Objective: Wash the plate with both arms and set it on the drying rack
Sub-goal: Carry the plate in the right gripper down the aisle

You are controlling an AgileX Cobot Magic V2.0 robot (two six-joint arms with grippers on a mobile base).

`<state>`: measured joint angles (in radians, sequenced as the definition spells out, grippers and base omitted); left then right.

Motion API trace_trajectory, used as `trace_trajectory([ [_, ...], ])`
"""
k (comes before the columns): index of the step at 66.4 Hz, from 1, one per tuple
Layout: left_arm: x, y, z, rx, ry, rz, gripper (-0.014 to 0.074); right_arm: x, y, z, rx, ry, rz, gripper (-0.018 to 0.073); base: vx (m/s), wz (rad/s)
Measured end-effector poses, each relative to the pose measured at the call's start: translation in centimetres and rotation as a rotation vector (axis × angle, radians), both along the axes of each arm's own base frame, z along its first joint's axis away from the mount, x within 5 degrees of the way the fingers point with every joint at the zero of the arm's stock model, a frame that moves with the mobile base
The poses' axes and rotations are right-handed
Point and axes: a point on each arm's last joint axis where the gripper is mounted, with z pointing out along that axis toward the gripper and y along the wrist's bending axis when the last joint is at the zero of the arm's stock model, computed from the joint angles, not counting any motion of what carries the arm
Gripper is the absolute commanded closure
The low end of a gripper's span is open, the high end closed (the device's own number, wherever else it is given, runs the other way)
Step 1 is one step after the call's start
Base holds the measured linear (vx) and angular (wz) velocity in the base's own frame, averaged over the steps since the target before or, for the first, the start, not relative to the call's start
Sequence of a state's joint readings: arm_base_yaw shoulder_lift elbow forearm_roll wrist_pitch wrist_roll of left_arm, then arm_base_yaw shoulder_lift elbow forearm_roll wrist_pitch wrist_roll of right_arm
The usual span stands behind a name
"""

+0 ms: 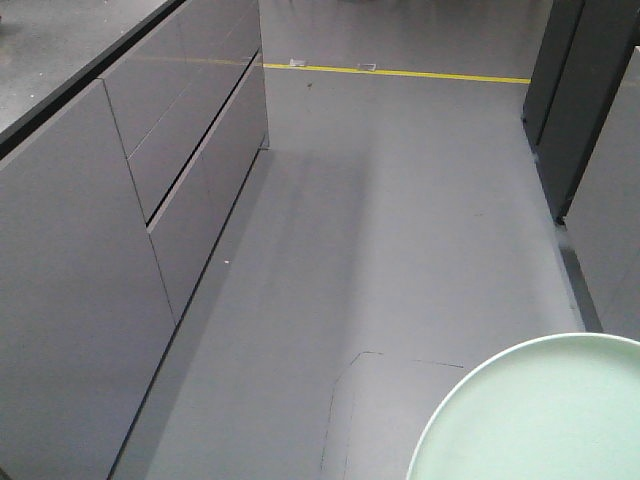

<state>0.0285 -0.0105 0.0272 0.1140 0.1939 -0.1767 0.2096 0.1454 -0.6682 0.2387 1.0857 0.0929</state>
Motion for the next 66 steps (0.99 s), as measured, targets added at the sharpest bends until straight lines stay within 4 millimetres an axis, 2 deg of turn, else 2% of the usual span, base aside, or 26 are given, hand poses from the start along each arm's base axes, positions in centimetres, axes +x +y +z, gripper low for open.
trace_trajectory([
  [66, 0.00, 0.00, 0.00, 0.000, 0.000, 0.000, 0.0603, 0.00, 0.00, 0.00, 0.000, 0.000, 0.000, 0.0561, 0.19, -0.05],
])
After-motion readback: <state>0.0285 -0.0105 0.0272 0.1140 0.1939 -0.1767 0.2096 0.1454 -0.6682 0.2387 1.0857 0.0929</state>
